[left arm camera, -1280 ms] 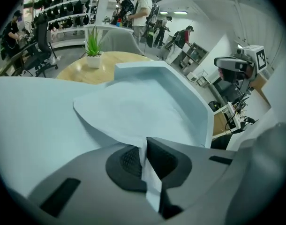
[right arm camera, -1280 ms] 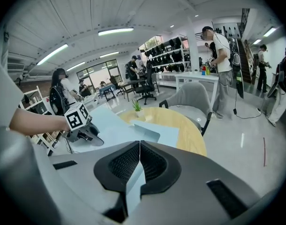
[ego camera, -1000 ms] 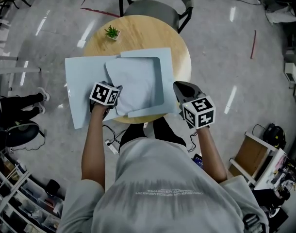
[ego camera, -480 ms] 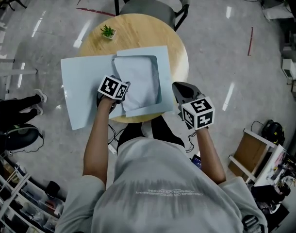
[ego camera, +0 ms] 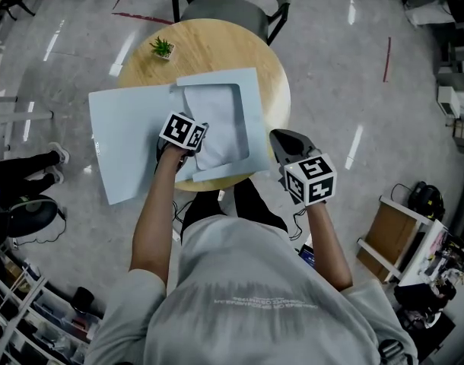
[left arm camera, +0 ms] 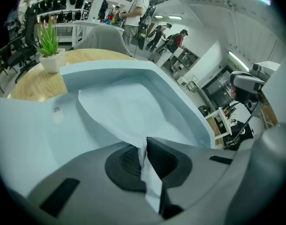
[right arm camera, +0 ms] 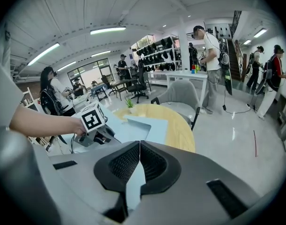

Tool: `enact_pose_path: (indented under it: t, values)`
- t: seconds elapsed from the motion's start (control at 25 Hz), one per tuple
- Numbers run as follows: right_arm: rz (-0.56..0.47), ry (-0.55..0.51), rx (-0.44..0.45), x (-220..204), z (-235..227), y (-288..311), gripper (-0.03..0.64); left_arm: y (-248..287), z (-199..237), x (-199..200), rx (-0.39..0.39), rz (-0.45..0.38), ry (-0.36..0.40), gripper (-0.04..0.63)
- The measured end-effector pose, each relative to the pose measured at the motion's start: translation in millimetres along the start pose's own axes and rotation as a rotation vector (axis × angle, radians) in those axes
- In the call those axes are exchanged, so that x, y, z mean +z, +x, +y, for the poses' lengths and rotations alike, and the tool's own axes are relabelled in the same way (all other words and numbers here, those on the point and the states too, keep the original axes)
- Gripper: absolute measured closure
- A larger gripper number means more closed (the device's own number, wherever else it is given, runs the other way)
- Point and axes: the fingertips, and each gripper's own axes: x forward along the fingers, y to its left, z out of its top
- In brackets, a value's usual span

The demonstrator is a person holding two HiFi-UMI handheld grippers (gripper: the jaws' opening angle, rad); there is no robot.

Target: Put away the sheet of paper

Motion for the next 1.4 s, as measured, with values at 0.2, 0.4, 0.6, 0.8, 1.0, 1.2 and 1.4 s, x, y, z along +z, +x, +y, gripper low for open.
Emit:
enact_pose_path:
  t: [0.2, 0.4, 0.6, 0.8, 1.0, 1.2, 1.4]
  values:
    - [0.002, 0.021, -0.029, -10, -4, -11, 0.588, 7, -4, 7, 0.004, -0.052, 0.002, 0.572]
    - [0.010, 0.043, -0.056, -25, -6, -22, 0.588, 14, -9, 10, 0.023, -0.079, 0.030, 0.469]
    - [0.002, 0.051, -0.071, -30, -6, -29, 0.588, 12, -11, 9, 0.029, -0.087, 0.045, 0.399]
    - [-0.006, 0.039, -0.071, -27, -8, -33, 0.588, -5, 2, 5, 0.096, -0.088, 0.038, 0.314]
    - [-0.016, 0.008, -0.055, -16, -11, -32, 0.588, -28, 15, -3, 0.143, -0.106, 0.001, 0.291]
    - [-0.041, -0.038, -0.046, 8, -21, -29, 0.586, -56, 20, 1, 0.173, -0.197, -0.012, 0.291]
    - [-0.093, -0.115, -0.043, 48, -34, -31, 0.588, -105, 23, 21, 0.267, -0.341, 0.010, 0.374]
